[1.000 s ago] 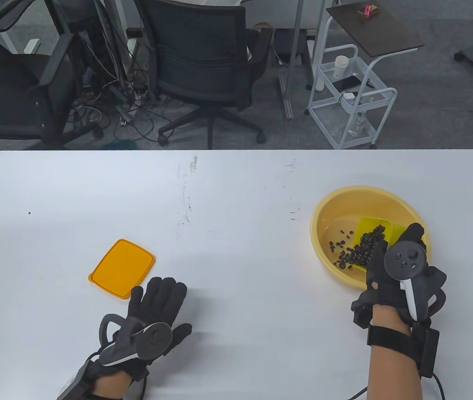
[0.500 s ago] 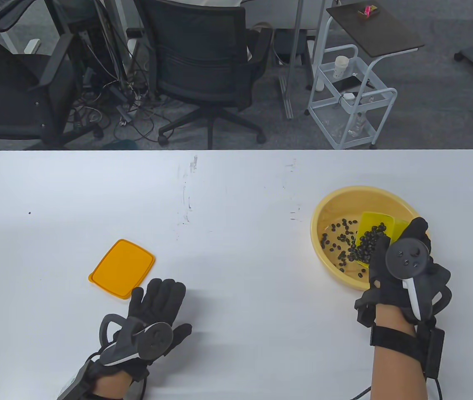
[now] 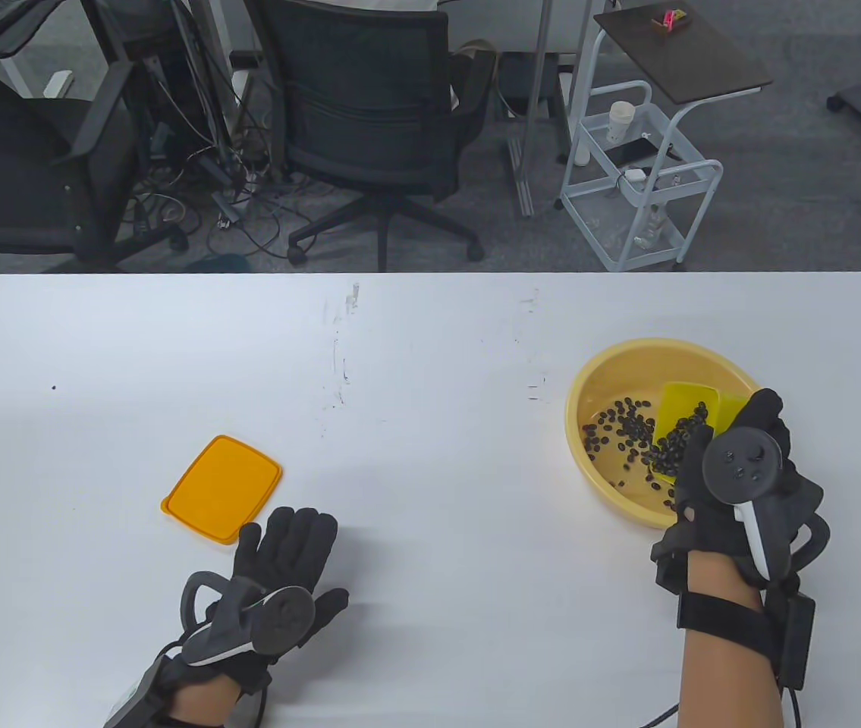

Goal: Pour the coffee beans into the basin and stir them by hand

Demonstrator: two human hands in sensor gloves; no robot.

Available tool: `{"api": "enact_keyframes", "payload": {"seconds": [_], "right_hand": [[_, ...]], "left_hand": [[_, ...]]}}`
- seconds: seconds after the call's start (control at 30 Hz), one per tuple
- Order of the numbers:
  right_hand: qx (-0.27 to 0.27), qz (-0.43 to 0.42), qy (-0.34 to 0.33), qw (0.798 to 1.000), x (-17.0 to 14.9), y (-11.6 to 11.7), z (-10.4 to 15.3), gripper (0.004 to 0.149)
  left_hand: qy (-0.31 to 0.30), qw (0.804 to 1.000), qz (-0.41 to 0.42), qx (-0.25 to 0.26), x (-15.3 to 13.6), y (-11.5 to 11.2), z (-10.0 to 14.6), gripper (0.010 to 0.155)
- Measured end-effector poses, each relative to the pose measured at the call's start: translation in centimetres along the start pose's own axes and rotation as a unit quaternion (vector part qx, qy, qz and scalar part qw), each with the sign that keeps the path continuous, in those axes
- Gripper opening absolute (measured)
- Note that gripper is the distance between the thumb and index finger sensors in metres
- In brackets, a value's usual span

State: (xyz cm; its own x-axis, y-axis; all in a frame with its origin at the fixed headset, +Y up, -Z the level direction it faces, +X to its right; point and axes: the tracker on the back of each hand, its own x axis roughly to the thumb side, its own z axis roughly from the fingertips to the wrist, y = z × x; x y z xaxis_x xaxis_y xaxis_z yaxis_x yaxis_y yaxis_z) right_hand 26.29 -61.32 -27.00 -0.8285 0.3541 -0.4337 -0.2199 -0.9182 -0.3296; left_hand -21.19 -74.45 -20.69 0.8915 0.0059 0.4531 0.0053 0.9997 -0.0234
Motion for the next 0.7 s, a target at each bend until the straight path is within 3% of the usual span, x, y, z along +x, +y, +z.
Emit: {"api": "enact_keyframes", "payload": {"seconds": [0.7], "right_hand": [[-0.033,0.033,-0.014,0.999,0.7,-2.1,0.0,0.073]], "left_hand": [[0.000,1.000,0.000,-0.002,0.0,0.0,0.0,0.084]]}}
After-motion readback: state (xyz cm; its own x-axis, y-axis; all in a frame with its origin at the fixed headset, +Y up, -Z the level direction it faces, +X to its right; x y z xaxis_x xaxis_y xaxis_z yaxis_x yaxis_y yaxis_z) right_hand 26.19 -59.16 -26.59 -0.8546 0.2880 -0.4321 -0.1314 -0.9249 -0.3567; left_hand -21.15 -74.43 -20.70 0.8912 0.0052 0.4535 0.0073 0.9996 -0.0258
